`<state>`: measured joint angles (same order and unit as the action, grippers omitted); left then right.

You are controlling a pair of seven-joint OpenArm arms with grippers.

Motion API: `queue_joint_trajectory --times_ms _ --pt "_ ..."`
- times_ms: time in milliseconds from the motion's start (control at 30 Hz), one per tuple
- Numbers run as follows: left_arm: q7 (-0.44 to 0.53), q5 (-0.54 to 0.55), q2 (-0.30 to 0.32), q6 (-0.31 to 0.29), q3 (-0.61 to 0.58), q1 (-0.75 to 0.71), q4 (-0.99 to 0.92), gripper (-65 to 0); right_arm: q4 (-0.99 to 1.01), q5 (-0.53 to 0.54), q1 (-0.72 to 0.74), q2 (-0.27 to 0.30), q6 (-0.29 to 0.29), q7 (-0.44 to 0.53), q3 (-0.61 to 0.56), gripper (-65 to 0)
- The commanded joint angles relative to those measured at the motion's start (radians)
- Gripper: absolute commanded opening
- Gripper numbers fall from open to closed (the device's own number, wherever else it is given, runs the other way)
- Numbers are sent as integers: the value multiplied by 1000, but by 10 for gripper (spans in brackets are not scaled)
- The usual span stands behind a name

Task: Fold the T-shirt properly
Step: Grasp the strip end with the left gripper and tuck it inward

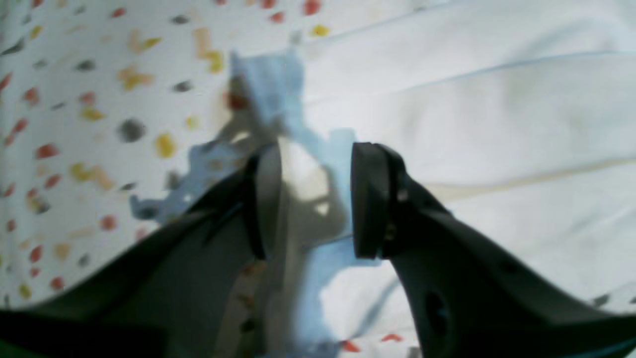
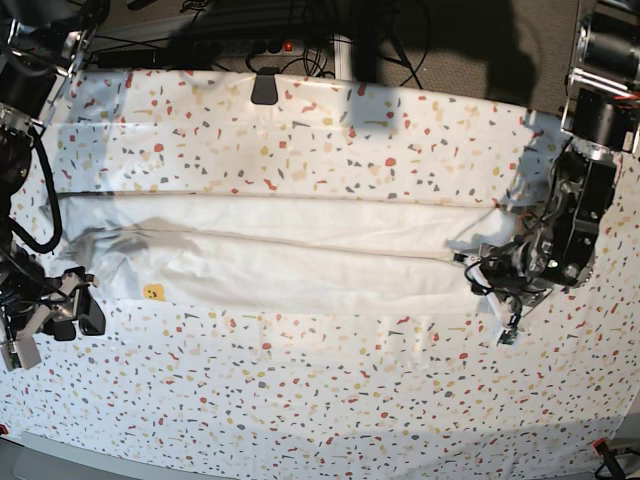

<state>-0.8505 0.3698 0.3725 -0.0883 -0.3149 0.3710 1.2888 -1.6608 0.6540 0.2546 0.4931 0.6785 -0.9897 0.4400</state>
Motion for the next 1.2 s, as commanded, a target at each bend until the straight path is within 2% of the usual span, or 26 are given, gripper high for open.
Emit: queue_joint_trajectory --times_ms 0,300,400,467,600,667,767,1067,1100,1167 --pt "9 5 5 2 8 28 12 -422 -17 12 22 19 3 24 8 -346" --pt "15 -52 -9 2 8 29 -66 -422 -17 12 22 19 3 23 8 -346" --pt "53 -51 -9 5 8 29 -107 -422 -17 12 22 19 3 24 8 -346" --pt "63 -47 -10 39 8 31 -105 -422 -17 12 22 19 3 24 8 -346" --pt "62 -48 -9 43 8 47 -84 -427 -17 11 22 19 3 24 8 -346" --pt "63 -50 -9 43 8 51 -71 -479 -17 10 22 19 3 24 8 -346" --pt "62 -55 -9 43 8 53 -50 -650 -17 9 22 19 3 24 8 -346" --pt "65 -56 -9 43 8 53 -37 -650 -17 8 22 19 3 19 8 -346" --pt "65 -56 -9 43 8 53 -37 -611 -17 8 22 19 3 19 8 -346" --pt "57 -55 -9 43 8 53 -37 -425 -17 8 22 19 3 19 8 -346"
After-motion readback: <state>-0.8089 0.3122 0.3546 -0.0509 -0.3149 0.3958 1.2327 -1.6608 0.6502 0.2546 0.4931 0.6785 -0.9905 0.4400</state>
